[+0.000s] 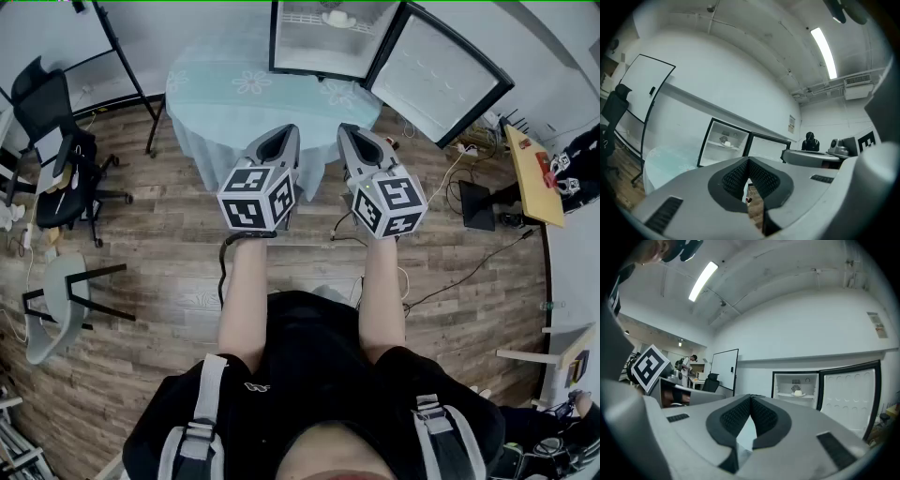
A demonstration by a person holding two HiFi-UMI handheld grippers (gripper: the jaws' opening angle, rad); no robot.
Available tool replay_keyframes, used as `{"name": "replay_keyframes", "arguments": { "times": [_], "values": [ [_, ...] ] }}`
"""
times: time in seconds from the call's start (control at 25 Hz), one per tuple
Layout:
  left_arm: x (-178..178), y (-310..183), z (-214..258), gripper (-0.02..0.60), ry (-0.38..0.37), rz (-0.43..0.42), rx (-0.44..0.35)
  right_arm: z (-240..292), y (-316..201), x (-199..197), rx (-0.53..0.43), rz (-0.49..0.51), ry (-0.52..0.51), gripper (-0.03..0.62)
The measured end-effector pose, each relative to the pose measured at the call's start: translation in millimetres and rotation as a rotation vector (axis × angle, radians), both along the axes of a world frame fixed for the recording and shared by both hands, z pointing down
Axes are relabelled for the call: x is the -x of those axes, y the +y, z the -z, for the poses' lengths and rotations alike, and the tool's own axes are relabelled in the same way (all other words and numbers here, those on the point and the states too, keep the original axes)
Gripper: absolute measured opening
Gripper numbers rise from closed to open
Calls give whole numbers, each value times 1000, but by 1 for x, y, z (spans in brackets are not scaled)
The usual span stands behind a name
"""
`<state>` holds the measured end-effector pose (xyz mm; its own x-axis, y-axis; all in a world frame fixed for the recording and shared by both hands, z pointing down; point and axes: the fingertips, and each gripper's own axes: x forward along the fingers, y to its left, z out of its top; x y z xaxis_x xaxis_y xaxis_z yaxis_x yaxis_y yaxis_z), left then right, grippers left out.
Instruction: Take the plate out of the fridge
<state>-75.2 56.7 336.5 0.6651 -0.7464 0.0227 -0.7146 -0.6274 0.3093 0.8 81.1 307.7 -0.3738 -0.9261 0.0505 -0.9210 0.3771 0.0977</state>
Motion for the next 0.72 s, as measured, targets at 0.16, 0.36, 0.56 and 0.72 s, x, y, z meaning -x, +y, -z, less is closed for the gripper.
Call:
{"name": "replay_keyframes", "arguments": {
  "times": [0.16, 0.36, 0.56, 0.72],
  "values": [
    [-3, 5, 4, 2, -11, -21, -10, -4, 5, 4, 3, 1, -13, 4],
    [-9, 12, 11, 2, 5, -65, -20, 1, 8, 4, -32, -36, -18, 6],
    [-8, 16, 11, 2, 10, -74, -15, 5, 13, -1, -42, -64, -47, 6],
    [-8, 13, 8, 2, 37, -88, 17, 3, 15, -7, -36, -88, -60, 6]
  ]
}}
